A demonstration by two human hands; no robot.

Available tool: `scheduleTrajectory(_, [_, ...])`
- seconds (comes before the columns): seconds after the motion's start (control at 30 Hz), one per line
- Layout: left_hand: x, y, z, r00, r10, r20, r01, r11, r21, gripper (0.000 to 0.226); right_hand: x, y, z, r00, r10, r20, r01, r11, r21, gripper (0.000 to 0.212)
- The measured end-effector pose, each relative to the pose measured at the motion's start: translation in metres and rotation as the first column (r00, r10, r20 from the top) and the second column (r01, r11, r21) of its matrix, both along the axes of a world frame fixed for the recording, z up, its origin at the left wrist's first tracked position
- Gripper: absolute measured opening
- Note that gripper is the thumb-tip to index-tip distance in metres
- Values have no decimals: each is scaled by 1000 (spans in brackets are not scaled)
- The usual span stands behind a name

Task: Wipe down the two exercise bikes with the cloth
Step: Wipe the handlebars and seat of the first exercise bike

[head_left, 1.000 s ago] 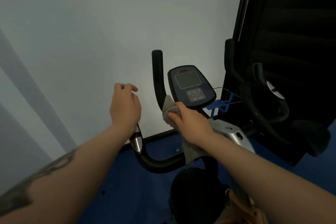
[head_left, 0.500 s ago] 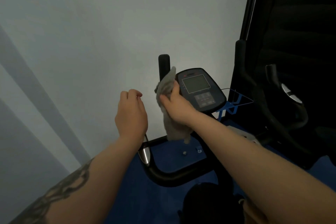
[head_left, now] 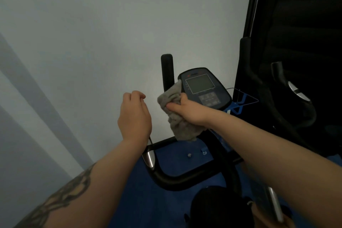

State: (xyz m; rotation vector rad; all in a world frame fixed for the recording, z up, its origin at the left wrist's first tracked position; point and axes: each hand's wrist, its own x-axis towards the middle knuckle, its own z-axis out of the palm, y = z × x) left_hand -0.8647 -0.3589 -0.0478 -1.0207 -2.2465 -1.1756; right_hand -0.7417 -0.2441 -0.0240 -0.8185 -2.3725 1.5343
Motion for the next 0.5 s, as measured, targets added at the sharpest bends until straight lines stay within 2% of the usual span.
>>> scheduleTrajectory(0.03, [0, 1, 0, 1000, -1, -2, 1, 1000, -2, 18, -2, 3, 4, 1000, -12, -4, 12, 1000, 23, 68])
scheduleTrajectory(0.1, [0, 1, 1, 1000, -1, -2, 1, 1000, -6, 18, -14, 1, 16, 987, -106, -121, 110, 993, 29, 59])
scheduleTrajectory(0.2, [0, 1, 1, 1000, 6, 0, -6, 1000, -3, 18, -30, -11, 20, 934, -229, -275, 216, 973, -76, 58])
scheduleTrajectory(0.27, [0, 0, 0, 1000, 0, 0, 0, 1000, 0, 17, -23, -18, 9, 966, -176, -191, 182, 983, 15, 66])
scheduleTrajectory(0.33, [0, 0, -1, 1000, -5, 1, 5, 1000, 2, 17, -11, -15, 3, 997, -80, -2, 80, 989, 126, 78])
scheduleTrajectory(0.4, [-1, 1, 0, 1000, 2, 0, -2, 1000, 1, 17, -9, -6, 4, 993, -48, 106, 32, 988, 151, 84])
scheduleTrajectory(0.43, [-1, 1, 0, 1000, 5, -1, -5, 1000, -1, 17, -13, -4, 8, 994, -70, 82, 59, 990, 131, 84])
scheduleTrajectory(0.5, [-1, 1, 0, 1000, 5, 0, -5, 1000, -3, 18, -27, -4, 16, 983, -166, -76, 168, 985, 23, 80])
